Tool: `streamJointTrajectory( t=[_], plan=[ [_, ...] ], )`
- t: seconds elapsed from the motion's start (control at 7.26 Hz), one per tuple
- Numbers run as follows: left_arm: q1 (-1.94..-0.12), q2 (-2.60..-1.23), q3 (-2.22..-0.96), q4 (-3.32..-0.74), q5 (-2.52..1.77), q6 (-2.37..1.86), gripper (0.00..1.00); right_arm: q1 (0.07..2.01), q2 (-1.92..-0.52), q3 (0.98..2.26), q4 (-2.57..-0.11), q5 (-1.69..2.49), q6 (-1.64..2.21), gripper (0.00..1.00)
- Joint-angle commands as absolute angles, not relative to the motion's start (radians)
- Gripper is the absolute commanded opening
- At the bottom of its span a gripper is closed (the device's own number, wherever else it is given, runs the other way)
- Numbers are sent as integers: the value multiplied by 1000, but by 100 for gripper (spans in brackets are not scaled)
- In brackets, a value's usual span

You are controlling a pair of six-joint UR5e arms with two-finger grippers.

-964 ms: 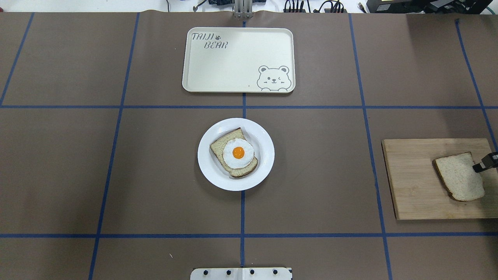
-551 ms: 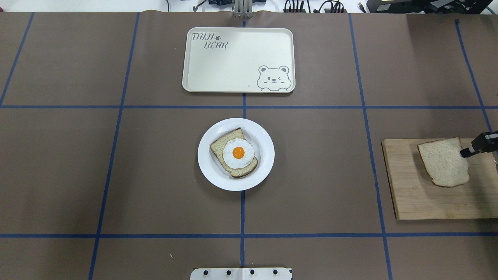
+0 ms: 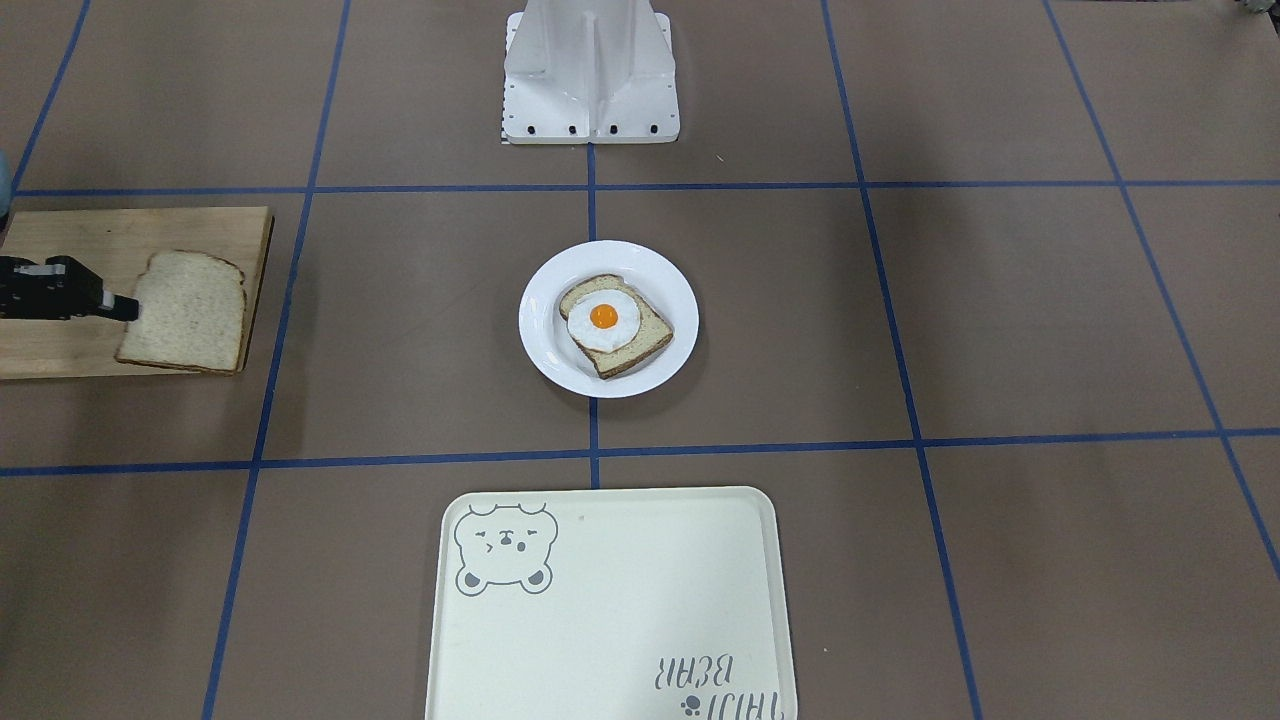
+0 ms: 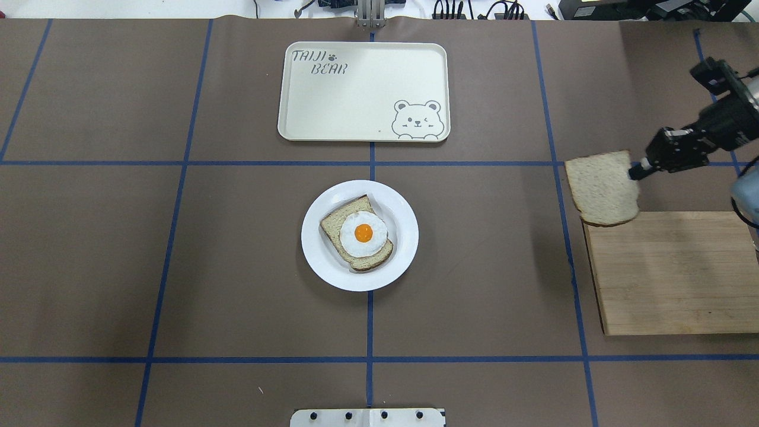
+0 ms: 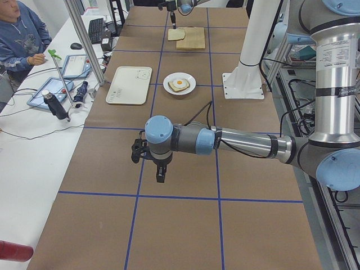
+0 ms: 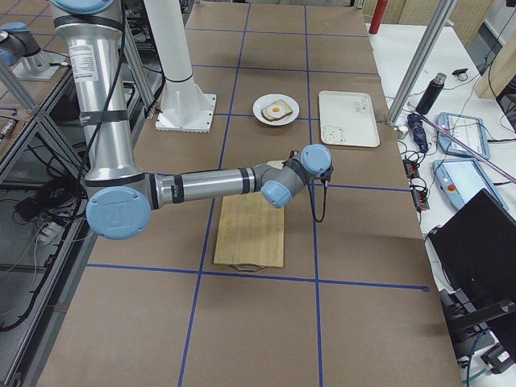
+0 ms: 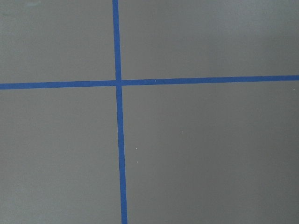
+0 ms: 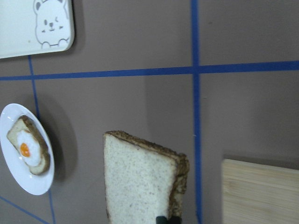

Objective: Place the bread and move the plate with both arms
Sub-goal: 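Lift the bread slice with the right gripper toward the white plate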

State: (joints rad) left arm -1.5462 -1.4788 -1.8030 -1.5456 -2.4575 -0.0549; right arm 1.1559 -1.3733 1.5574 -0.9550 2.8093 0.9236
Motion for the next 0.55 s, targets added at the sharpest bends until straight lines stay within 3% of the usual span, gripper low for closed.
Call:
streamJointTrajectory(
  t=[0.0,0.41],
  plan=[
    [-1545,-1480,-1798,-1548,-2457,-54,98,1004,-1202,1554,-956,2733,1093,0],
    [-1545,-1483,-1799,-1549,-2457,-55,98,830,-975,1481,-960,2590,1141,0]
  ],
)
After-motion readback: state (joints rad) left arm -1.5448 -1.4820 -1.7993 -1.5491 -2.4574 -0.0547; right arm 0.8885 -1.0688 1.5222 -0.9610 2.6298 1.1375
